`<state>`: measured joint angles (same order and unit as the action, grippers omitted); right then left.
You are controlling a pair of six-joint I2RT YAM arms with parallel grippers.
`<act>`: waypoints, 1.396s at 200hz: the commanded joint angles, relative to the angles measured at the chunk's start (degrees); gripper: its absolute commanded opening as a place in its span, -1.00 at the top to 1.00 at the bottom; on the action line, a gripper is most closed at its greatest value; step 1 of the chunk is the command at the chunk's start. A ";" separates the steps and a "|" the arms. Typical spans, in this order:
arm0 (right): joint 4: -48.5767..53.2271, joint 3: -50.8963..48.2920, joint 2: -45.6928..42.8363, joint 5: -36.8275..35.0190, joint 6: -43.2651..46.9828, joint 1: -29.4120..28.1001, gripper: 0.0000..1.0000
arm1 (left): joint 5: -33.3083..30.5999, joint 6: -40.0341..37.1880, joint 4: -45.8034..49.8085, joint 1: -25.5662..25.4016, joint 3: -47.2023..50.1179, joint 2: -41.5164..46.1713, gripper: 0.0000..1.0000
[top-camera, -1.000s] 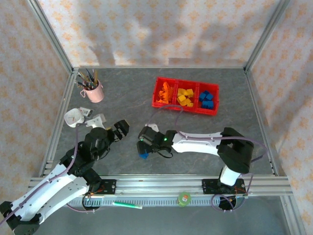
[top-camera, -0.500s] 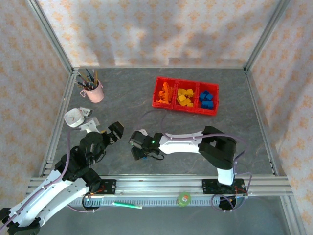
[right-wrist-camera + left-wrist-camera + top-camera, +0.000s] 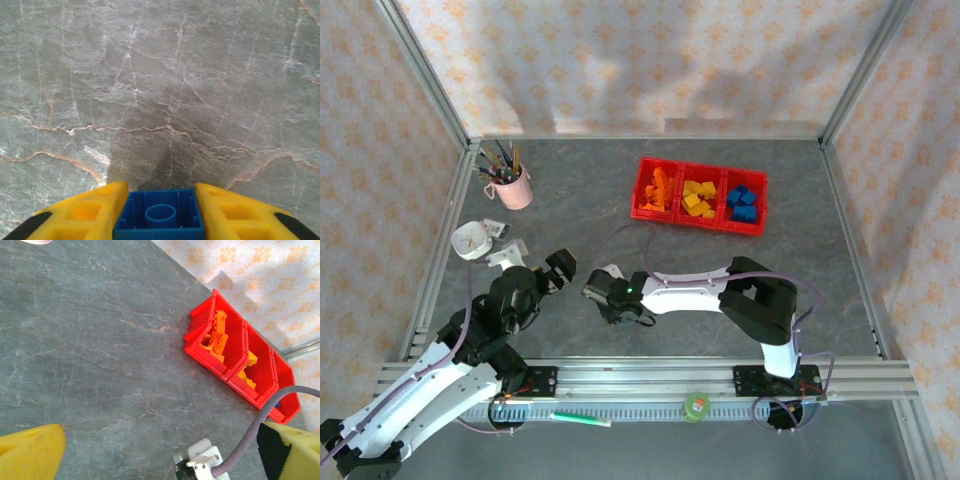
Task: Sort the legos into containers by color
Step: Pick up the lego from the bottom-center of the table, then place the lego in the container.
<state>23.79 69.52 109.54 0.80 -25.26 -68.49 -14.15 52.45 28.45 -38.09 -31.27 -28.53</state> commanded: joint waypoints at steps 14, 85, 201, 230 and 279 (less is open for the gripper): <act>1.86 -1.36 -4.73 -3.16 -2.53 1.58 0.42 | 0.86 -2.38 -4.15 0.56 -1.30 -3.16 -0.99; 0.35 -9.94 -21.51 -2.68 -3.76 20.71 0.46 | 6.43 -7.58 -13.42 0.64 -5.62 -14.85 -0.98; -5.40 4.90 -9.45 -7.19 2.37 55.24 0.43 | 12.13 -11.09 -26.75 0.98 -9.92 -30.43 -0.99; -5.16 10.43 -4.59 -7.71 3.08 58.54 0.40 | 11.96 -11.47 -27.57 1.47 -9.60 -30.44 -0.98; -3.20 16.07 -3.03 -4.03 5.33 60.14 -0.30 | 9.55 -11.37 -27.14 3.45 -9.55 -30.25 -0.98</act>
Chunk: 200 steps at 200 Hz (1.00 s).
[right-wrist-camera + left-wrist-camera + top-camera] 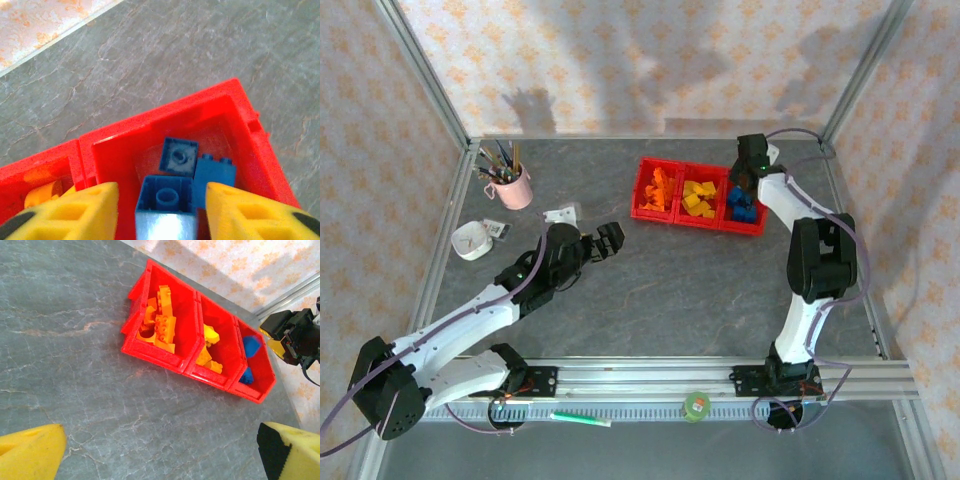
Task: Sort the legos into containers by color
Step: Place the lego in the container, then reset both arms
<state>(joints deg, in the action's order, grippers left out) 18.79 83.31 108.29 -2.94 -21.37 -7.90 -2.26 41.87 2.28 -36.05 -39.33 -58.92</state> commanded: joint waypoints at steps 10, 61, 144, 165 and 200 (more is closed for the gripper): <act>0.97 1.02 -4.51 -1.10 1.24 -0.44 -0.49 | -2.37 -0.73 -0.96 2.43 -1.31 0.25 -0.98; -10.86 -23.49 -28.65 -15.34 1.67 -0.33 -1.00 | -19.05 -8.81 1.46 12.31 1.25 5.24 -0.98; -67.36 -68.33 -35.41 -18.86 18.28 0.77 -1.00 | -21.89 -32.72 -50.51 34.46 26.34 -5.60 -0.99; -73.60 -66.61 -30.03 -10.57 21.17 1.49 -1.00 | -17.59 -36.92 -67.14 34.56 29.74 -14.36 -0.99; -87.15 -68.92 -22.26 -3.68 22.56 4.47 -1.00 | -7.13 -38.45 -72.70 35.88 26.07 -25.31 -0.99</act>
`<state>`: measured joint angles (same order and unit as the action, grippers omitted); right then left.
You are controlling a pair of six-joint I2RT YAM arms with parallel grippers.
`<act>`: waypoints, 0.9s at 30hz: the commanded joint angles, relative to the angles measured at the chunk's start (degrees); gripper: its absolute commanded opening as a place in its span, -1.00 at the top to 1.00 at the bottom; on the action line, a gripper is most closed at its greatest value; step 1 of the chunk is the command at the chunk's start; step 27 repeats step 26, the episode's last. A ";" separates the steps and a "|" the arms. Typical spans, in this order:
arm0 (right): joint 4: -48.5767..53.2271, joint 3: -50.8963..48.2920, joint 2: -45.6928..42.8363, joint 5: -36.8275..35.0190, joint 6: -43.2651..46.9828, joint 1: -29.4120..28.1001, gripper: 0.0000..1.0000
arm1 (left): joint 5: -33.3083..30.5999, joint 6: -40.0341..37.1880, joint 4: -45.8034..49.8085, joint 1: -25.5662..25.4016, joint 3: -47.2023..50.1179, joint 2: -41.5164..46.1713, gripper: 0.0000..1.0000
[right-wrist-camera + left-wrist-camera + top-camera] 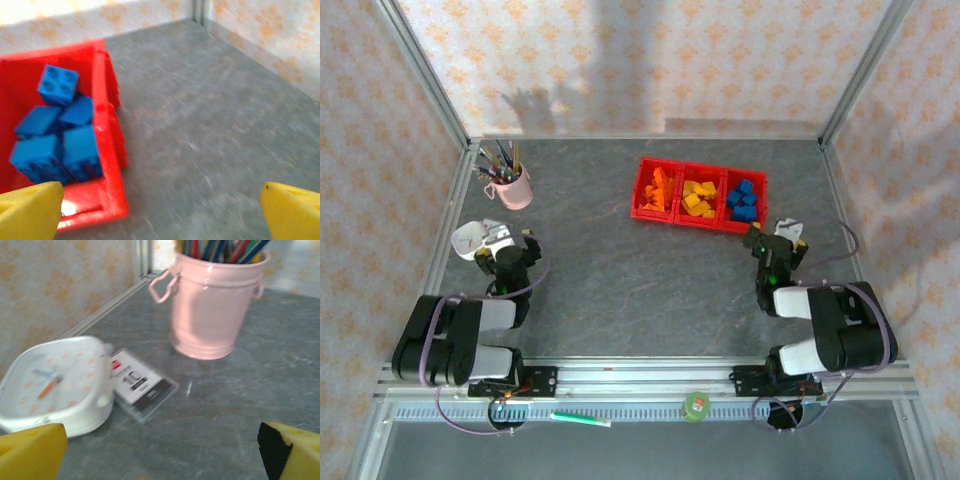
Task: Sort the legos into containers by color
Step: Reset both arms
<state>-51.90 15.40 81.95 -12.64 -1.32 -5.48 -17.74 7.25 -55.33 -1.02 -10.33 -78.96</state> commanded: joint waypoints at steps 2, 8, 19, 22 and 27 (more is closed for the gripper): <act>-20.79 -2.87 5.50 7.34 3.22 2.05 -1.00 | 10.29 -5.29 -21.00 0.76 -2.11 -8.88 -0.99; -19.37 -2.59 4.90 8.56 3.27 2.42 -0.99 | 9.34 -4.87 -21.94 0.70 -1.26 -9.19 -0.99; -18.44 -1.80 5.44 9.81 3.56 2.49 -1.00 | 9.13 -4.98 -21.48 0.59 -1.36 -9.01 -0.99; -17.94 -1.55 5.52 10.40 3.43 2.84 -1.00 | 10.02 -5.20 -21.05 0.58 -1.54 -8.97 -0.99; -18.79 -2.19 5.09 10.45 3.44 2.84 -1.00 | 12.10 -5.93 -20.61 0.58 -1.80 -9.00 -0.99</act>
